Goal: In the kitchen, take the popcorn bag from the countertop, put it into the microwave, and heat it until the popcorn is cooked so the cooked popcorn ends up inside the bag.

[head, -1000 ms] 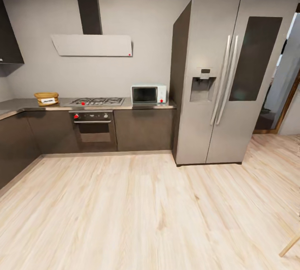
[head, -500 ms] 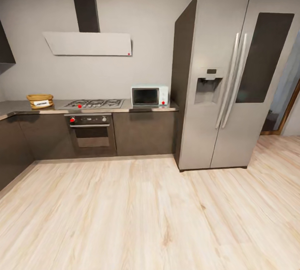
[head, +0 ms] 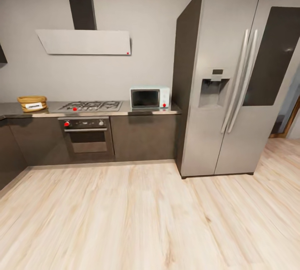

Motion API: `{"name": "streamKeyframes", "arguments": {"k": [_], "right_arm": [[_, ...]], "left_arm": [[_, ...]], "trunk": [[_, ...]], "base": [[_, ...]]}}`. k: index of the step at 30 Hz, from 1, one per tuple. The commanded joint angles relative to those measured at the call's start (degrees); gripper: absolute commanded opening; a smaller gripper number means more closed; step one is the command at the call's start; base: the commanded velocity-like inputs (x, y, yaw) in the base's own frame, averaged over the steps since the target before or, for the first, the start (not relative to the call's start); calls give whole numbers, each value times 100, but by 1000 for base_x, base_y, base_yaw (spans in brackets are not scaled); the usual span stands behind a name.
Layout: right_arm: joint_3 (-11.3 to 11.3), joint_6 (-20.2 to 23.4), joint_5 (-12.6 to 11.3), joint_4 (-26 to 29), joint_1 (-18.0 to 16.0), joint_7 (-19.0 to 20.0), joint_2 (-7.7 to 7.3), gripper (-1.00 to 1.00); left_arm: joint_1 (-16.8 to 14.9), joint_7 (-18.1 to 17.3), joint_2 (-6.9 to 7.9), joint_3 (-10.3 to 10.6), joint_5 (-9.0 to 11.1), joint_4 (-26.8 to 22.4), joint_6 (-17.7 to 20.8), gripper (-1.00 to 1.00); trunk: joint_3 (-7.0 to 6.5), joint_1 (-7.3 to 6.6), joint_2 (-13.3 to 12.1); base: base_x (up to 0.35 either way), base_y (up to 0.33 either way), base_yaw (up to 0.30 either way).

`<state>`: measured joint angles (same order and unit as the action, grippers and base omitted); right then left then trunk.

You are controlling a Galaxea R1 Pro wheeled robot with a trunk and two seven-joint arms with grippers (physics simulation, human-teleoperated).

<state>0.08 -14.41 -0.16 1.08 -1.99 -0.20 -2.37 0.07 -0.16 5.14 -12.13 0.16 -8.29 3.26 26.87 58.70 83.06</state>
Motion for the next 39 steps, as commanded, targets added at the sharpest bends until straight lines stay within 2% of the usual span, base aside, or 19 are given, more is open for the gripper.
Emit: {"name": "streamKeyframes", "arguments": {"k": [1,39], "right_arm": [[1,-19,-2,4,-3,-4,0,100],[10,-27,5,-11,-3,12,6,100]], "left_arm": [[1,-2,-3,-26,2,-15,34,100],[1,-2,-4,-26,2,-15,34,100]], "trunk": [[6,3,2],[6,3,2]], "base": [[339,0,0],[339,0,0]]}}
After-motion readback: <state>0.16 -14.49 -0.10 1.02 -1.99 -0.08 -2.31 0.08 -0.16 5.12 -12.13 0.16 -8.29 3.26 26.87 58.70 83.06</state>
